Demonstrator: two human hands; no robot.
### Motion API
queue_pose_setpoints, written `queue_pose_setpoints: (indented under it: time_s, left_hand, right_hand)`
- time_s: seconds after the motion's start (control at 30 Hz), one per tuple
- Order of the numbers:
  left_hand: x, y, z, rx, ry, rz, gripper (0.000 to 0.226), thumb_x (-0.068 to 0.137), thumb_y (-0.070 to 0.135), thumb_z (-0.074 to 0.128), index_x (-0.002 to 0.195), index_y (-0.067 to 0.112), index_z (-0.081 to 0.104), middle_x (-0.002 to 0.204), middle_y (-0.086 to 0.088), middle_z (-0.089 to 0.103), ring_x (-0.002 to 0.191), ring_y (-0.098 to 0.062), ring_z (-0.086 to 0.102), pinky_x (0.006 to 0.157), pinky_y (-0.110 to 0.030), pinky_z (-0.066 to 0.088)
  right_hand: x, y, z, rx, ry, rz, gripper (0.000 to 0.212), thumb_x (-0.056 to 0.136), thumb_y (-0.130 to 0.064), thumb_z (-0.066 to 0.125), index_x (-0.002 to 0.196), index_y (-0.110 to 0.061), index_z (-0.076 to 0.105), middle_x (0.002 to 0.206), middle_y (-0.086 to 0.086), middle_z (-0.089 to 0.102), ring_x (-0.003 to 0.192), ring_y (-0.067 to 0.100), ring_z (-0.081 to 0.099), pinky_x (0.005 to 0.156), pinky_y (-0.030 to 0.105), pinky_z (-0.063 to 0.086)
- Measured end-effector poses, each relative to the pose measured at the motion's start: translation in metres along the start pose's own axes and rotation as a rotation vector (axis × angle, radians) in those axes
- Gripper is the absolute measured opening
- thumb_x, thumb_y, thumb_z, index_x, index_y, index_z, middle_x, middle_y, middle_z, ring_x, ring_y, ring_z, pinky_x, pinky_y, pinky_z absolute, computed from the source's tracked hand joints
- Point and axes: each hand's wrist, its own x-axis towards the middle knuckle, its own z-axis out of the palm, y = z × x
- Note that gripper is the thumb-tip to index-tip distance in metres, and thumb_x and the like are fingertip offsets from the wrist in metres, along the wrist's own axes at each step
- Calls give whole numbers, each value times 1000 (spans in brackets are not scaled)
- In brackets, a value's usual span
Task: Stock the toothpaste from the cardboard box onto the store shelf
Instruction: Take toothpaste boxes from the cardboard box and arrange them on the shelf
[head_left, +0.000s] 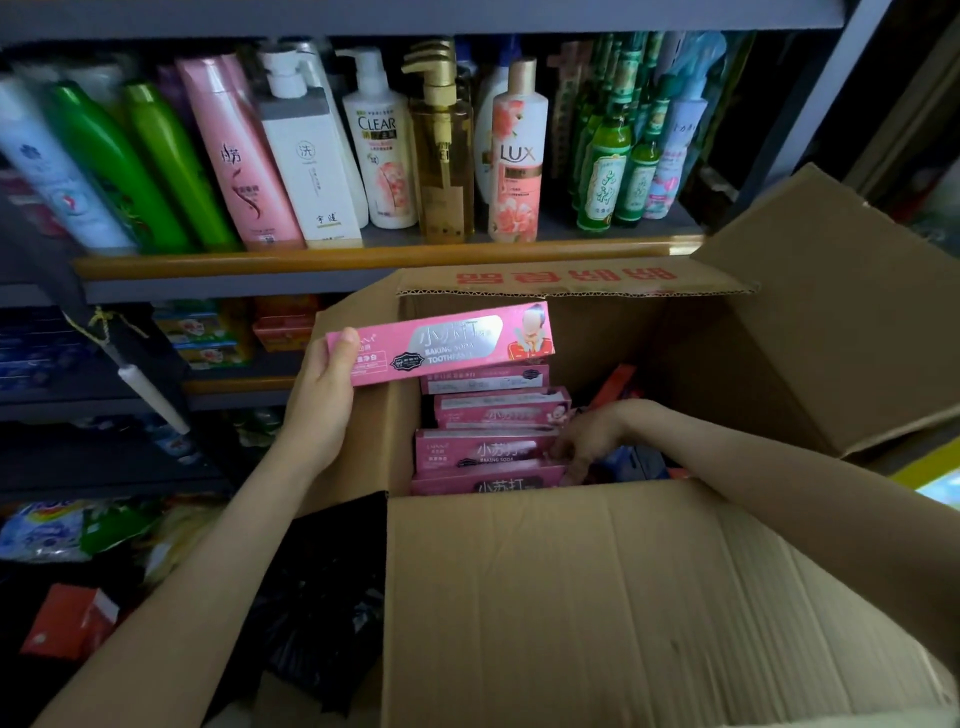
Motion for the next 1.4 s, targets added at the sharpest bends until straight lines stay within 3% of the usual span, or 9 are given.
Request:
queue_pose_setpoints:
  time_s: [0.23, 0.37, 0.43, 0.57, 0.63, 0.77, 0.9, 1.07, 1.4]
  left_hand:
    - [3, 1, 2, -2, 6, -23, 41, 65, 91, 47, 89, 59, 55, 110, 0, 66, 109, -19, 61, 105, -47, 41]
    - [-15, 25, 17, -31, 13, 23, 33, 99, 49, 43, 119, 23, 49, 115, -3, 61, 96, -12, 57, 80, -18, 40]
    - [-24, 32, 20, 15, 25, 45, 40, 102, 42, 38, 129, 14, 46, 109, 1, 54, 93, -13, 50, 63, -20, 30]
    - [-34, 44, 21, -46, 3, 85, 30, 102, 38, 40, 117, 13, 48, 101, 1, 56, 96, -16, 58, 65, -6, 37]
    - [-36, 52, 21, -230, -38, 28, 18, 101, 35, 43, 105, 18, 50, 106, -2, 61, 95, -14, 63, 85, -24, 48]
    - [-54, 63, 17, -379, -136, -13, 23, 101, 33, 40, 114, 16, 46, 113, -10, 64, 96, -17, 67, 83, -43, 55]
    - [-77, 62, 3, -336, -130, -18, 49, 101, 42, 38, 135, 8, 45, 120, -11, 66, 98, -17, 69, 74, -34, 60]
    - [-112, 63, -25, -292, -51, -3, 40, 99, 50, 43, 129, 26, 54, 124, -4, 64, 103, -18, 68, 83, -40, 58]
    - [-171, 58, -132, -474, 109, -120, 39, 100, 50, 39, 117, 25, 62, 101, -4, 74, 90, -24, 71, 70, -45, 58]
  right_hand:
    - [-52, 7, -16, 449, 244, -243, 37, 87, -18, 68, 119, -8, 54, 118, 14, 63, 103, 26, 64, 91, 41, 53]
    - [-101, 6, -18, 606, 456, -409, 31, 86, -19, 69, 114, -9, 58, 113, 11, 67, 101, 26, 67, 86, 34, 55]
    - [-124, 7, -13, 754, 514, -491, 38, 84, -25, 71, 115, -7, 58, 110, 14, 68, 98, 27, 68, 83, 32, 56]
    - [-149, -1, 4, 1137, 682, -668, 30, 84, -29, 62, 104, -7, 65, 92, 10, 71, 82, 19, 65, 75, 24, 55]
    - [-152, -13, 11, 1237, 783, -698, 26, 91, -25, 51, 103, -5, 63, 86, 5, 71, 77, 13, 65, 72, 22, 55]
    - [-151, -40, 20, 1409, 899, -669, 33, 101, -29, 41, 109, -2, 57, 84, 4, 72, 78, 15, 66, 72, 24, 53]
    - [-151, -65, 29, 1432, 863, -603, 44, 100, -44, 39, 122, -9, 51, 105, 16, 71, 95, 28, 70, 81, 38, 53]
    - [-150, -97, 42, 1371, 861, -608, 44, 98, -48, 41, 124, -13, 48, 118, 18, 64, 107, 29, 65, 94, 46, 51]
    - [-133, -201, 74, 1282, 630, -604, 30, 98, -46, 42, 100, -24, 61, 94, 5, 74, 89, 19, 70, 83, 42, 55]
